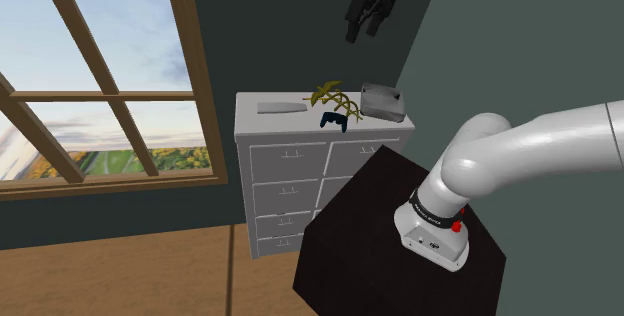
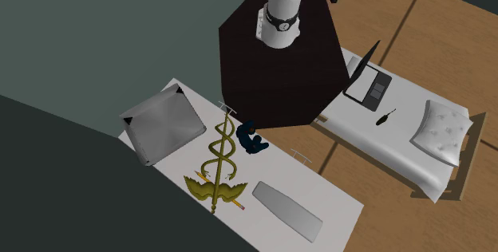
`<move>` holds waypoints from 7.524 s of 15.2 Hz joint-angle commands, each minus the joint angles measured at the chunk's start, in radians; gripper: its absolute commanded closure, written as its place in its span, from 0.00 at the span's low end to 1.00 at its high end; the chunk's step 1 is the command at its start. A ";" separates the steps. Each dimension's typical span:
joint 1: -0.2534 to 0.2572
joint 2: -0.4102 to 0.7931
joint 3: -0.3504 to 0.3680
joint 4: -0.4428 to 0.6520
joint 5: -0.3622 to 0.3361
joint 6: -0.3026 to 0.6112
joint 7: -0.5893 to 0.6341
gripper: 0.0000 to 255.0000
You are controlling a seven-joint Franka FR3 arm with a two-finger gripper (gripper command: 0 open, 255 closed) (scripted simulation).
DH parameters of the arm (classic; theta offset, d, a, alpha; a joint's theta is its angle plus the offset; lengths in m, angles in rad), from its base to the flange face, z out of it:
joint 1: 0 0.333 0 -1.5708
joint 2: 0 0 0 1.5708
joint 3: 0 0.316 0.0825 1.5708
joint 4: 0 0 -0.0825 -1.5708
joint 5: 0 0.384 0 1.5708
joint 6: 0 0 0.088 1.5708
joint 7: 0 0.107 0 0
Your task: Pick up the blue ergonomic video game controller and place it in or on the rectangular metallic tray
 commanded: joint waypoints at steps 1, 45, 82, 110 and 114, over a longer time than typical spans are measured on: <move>0.000 0.000 0.000 0.000 0.000 0.000 0.000 0.00; 0.205 0.931 -0.555 -0.247 0.577 1.067 -1.446 0.00; 0.108 1.018 -0.435 -0.201 0.936 1.098 -2.197 0.00; 0.167 0.824 -0.537 -0.253 0.598 1.042 -1.915 1.00; 0.166 0.761 -0.551 -0.259 0.487 1.012 -1.824 1.00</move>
